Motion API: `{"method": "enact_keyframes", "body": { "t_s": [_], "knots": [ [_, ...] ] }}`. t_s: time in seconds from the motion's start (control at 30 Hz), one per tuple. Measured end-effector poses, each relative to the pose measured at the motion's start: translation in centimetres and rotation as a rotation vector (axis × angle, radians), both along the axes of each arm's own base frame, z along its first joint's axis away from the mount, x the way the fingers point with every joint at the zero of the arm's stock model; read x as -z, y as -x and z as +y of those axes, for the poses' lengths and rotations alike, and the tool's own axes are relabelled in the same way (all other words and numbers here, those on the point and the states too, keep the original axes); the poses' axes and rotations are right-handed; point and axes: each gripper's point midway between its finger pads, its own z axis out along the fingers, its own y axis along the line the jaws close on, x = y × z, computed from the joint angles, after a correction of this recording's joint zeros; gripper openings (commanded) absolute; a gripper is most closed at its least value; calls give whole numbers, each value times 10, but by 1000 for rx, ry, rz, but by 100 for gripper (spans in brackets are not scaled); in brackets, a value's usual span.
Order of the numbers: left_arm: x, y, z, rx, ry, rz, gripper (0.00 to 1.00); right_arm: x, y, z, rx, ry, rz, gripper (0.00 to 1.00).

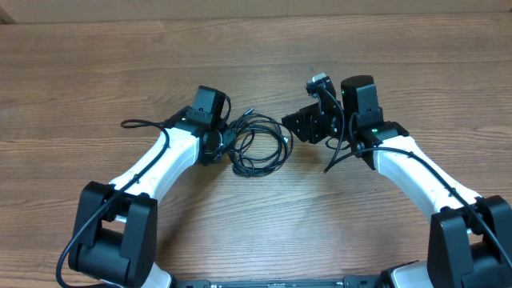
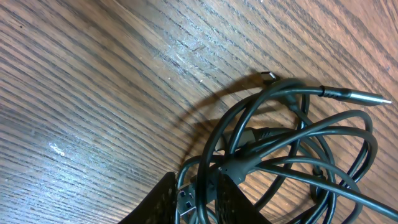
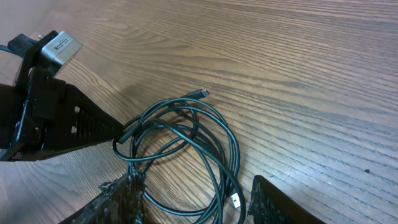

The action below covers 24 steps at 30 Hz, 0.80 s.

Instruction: Untangle cables

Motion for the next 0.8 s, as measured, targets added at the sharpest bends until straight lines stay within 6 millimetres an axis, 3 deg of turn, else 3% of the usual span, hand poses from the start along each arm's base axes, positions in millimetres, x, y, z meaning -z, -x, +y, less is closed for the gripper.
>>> {"method": "enact_keyframes", "body": {
  "t_s": [0.33,0.63,0.8],
  "knots": [
    [0,-2,5,-8,-50,-19,32,0,0,0,-1,0,0,56],
    [0,-7,9,-21,-74,-41,29,0,0,0,0,0,0,56],
    [19,-10,5,-37,-60,-12,7,0,0,0,0,0,-1,56]
  ]
}}
